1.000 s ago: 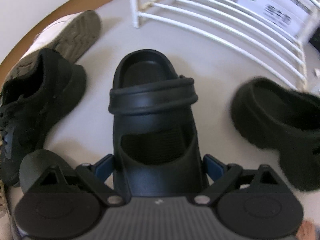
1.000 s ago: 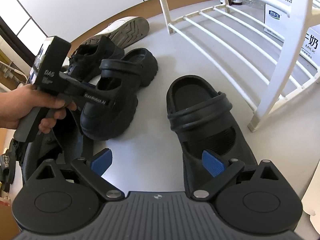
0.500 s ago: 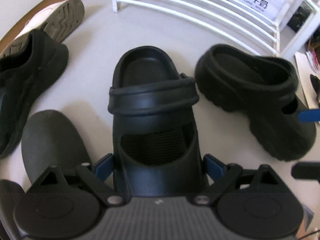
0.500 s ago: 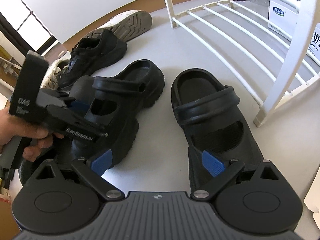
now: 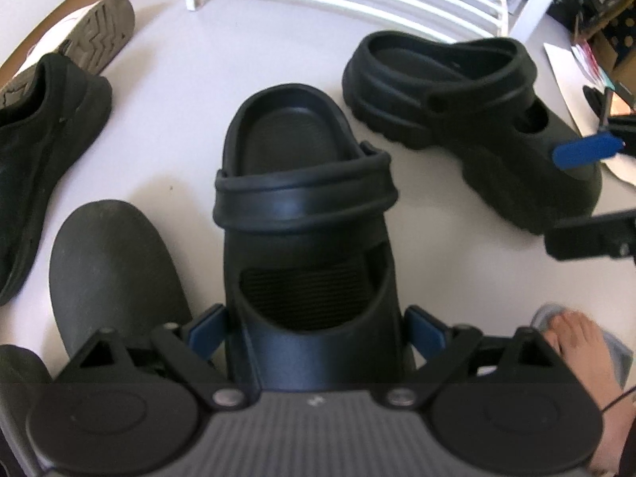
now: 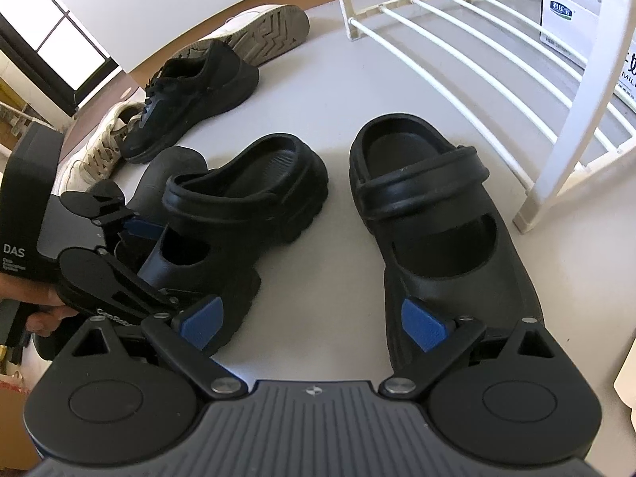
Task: Organize scattered shoes
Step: 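Open the right tool to release the clog beside the rack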
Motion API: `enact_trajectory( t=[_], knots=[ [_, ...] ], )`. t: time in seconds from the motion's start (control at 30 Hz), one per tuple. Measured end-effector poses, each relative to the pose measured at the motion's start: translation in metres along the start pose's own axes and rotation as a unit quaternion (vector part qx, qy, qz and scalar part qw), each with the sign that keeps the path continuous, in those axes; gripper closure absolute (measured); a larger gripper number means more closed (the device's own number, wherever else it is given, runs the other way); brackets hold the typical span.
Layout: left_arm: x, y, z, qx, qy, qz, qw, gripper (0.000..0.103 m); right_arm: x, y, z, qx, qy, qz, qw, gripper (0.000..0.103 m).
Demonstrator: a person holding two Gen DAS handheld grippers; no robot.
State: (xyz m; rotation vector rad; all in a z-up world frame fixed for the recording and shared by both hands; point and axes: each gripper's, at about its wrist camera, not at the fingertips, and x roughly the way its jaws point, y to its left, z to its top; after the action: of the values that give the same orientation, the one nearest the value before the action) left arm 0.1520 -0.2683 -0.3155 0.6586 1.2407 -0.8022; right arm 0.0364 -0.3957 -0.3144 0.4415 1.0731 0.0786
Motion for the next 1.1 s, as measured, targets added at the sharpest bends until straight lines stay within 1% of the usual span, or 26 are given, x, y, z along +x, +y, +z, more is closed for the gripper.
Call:
enact_trajectory(
  t=[0.07, 0.2, 0.27, 0.33, 0.37, 0.47, 0.57, 0.67, 0.77, 0.83, 1.0, 1.1],
  knots=[
    [-0.001, 0.003, -0.001, 0.006, 0.007, 0.001, 1.0000, 0.007, 0.000, 0.000, 0.000, -0.001, 0.002, 0.000, 1.000, 0.004],
    [-0.001, 0.002, -0.007, 0.017, 0.017, 0.018, 0.9996, 0.008, 0.001, 0.000, 0.000, 0.000, 0.003, 0.000, 1.000, 0.004],
    [-0.003, 0.008, -0.007, 0.019, 0.019, 0.031, 0.9992, 0.008, 0.001, 0.000, 0.001, 0.000, 0.004, 0.001, 1.000, 0.004],
    [-0.003, 0.016, -0.009, 0.024, 0.016, 0.050, 0.9983, 0.008, 0.001, 0.000, 0.001, -0.001, 0.005, 0.001, 1.000, 0.004],
    [-0.003, 0.018, -0.010, 0.026, 0.014, 0.054, 0.9981, 0.008, 0.002, 0.001, 0.001, -0.002, 0.006, 0.001, 1.000, 0.004],
    [-0.004, 0.028, -0.017, 0.039, 0.005, 0.058, 0.9975, 0.008, 0.004, 0.001, 0.001, -0.001, 0.009, 0.002, 1.000, 0.004],
    [-0.003, 0.022, -0.021, 0.042, 0.000, 0.060, 0.9973, 0.008, 0.005, 0.002, 0.001, -0.004, 0.012, 0.002, 1.000, 0.004],
    [-0.007, 0.018, -0.020, 0.039, -0.004, 0.052, 0.9979, 0.008, 0.006, 0.003, 0.002, -0.005, 0.012, 0.002, 1.000, 0.004],
    [-0.014, 0.013, -0.017, 0.047, -0.012, 0.050, 0.9975, 0.008, 0.008, 0.003, 0.003, -0.005, 0.013, 0.002, 1.000, 0.004],
    [-0.012, 0.011, -0.021, 0.041, -0.015, 0.043, 0.9981, 0.008, 0.008, 0.003, 0.003, -0.006, 0.014, 0.002, 1.000, 0.004],
    [-0.006, -0.005, -0.016, 0.028, -0.027, 0.026, 0.9989, 0.008, 0.008, 0.005, 0.002, -0.007, 0.017, 0.004, 1.000, 0.004],
    [0.001, -0.012, -0.012, 0.020, -0.028, 0.016, 0.9993, 0.008, 0.008, 0.007, 0.002, -0.007, 0.017, 0.004, 1.000, 0.004]
  ],
)
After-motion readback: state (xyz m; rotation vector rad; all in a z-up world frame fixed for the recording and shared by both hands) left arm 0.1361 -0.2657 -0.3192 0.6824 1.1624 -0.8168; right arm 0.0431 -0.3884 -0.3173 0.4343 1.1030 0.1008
